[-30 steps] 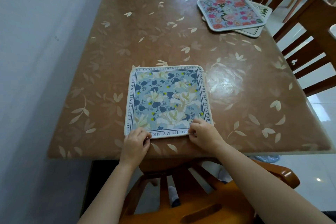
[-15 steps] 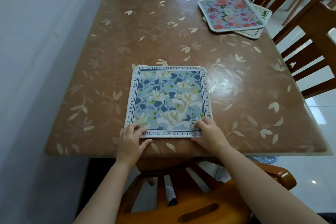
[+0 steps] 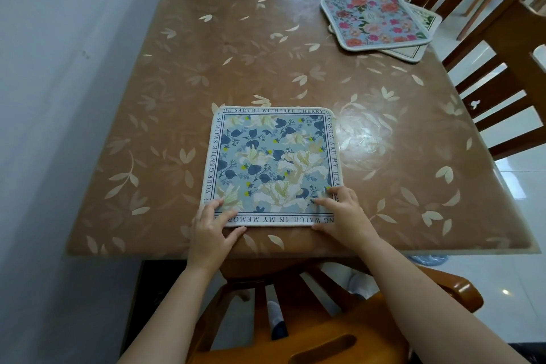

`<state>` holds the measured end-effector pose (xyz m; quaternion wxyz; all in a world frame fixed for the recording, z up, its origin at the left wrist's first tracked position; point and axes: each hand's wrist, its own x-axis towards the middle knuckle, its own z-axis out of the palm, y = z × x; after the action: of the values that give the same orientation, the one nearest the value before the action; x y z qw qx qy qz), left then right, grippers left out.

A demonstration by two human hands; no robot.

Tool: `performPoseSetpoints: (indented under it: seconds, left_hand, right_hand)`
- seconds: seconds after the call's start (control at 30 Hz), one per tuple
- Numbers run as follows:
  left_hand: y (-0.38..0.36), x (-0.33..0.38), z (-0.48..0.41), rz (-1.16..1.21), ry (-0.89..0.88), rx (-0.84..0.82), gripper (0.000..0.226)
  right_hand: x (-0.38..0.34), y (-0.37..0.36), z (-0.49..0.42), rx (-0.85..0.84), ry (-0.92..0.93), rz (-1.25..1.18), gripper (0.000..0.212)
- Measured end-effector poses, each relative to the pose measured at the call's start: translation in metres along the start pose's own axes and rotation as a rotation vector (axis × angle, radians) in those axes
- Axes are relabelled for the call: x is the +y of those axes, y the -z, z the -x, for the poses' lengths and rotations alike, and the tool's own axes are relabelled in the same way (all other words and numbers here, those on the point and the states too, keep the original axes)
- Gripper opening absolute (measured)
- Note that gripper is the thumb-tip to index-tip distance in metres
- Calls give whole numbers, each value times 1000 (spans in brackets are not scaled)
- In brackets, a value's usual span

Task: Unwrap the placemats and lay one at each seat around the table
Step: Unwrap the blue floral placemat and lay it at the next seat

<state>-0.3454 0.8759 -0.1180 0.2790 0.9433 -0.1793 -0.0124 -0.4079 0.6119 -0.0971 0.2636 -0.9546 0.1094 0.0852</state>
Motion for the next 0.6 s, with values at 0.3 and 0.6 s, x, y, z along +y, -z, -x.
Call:
performPoseSetpoints:
  seconds: [0.3, 0.6]
  left_hand:
    - [-1, 4, 0, -17, 0, 16, 34]
    - [-3, 7, 1, -63, -47, 40, 25]
  right_hand:
    - [1, 7, -1, -27, 126, 19, 45]
    - [-5, 5, -3, 44, 209, 75, 28]
